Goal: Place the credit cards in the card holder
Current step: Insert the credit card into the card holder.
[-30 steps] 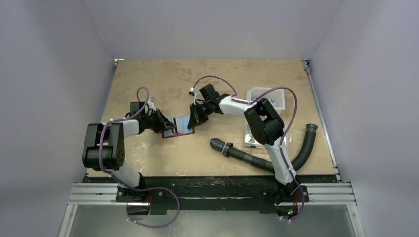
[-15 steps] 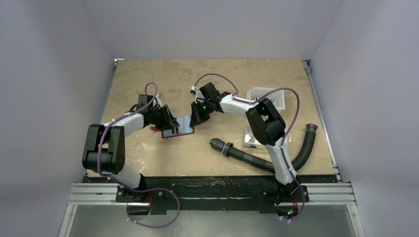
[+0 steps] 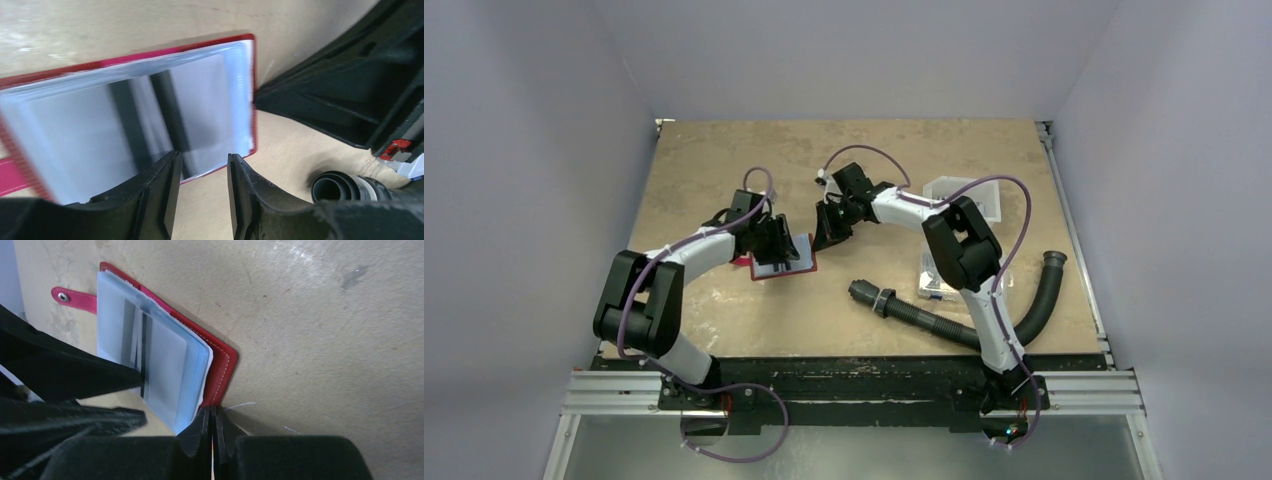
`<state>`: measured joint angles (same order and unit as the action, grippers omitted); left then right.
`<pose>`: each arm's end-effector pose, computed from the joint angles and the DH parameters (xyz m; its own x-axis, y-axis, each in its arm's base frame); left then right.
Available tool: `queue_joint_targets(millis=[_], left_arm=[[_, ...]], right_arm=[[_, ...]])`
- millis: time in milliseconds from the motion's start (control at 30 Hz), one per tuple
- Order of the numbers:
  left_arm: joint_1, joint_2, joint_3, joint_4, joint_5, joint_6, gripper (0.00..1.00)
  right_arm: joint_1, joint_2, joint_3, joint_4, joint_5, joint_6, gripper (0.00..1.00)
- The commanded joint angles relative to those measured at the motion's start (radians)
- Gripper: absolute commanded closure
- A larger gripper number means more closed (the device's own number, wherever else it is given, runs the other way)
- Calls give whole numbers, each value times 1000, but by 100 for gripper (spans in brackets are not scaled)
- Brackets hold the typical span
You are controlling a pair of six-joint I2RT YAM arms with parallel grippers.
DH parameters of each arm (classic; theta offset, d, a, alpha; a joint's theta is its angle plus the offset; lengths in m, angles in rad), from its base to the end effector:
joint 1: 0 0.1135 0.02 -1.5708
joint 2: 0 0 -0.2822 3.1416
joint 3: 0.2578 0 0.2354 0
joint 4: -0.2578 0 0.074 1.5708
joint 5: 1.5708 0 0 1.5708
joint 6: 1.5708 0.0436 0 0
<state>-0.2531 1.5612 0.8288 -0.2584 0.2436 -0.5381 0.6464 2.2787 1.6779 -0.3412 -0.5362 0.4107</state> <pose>0.2785 -0.0829 0.1908 -0.8855 -0.2847 -0.3672 -0.0965 0.8857 -0.4541 0.3783 0.3134 0.1586 -0.8944 -0.2449 -0.3743 -0.4369 0.6577 0.6136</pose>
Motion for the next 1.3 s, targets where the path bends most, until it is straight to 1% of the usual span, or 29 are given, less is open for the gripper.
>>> queue_joint_targets(millis=[0,100,300,433,633,733,800,967,1033,1167,1267], left_arm=[[-55,27,25,87,6,-49,58],[-56,6,1,144,40,-72,58],[-55,-69,48,10,-95,-4,55],[-55,-89,57,-33,-141,11,52],[-55,-35,47,-13,-140,-16,49],[-55,-10,50,-13,-166,-23,48],[-55,11,60,-21,-184,-35,45],[-68,76,82,-50,-229,-79,42],[-69,105,73,-6,-141,-92,42],[-69,142,35,143,49,-123,42],[-69,97,-1,235,104,-137,43]], right_arm=[[8,15,5,48,-34,23,94],[8,12,-5,58,-57,23,95],[1,-14,-26,56,-36,18,94],[1,-15,-27,50,-30,7,94],[0,-3,-23,46,-33,2,94],[1,0,-23,46,-33,0,94],[1,3,-24,45,-31,-1,94],[2,9,-23,47,-15,5,95],[2,14,-17,47,-16,7,95],[2,19,-6,44,-23,8,95],[1,16,-9,56,-60,16,96]])
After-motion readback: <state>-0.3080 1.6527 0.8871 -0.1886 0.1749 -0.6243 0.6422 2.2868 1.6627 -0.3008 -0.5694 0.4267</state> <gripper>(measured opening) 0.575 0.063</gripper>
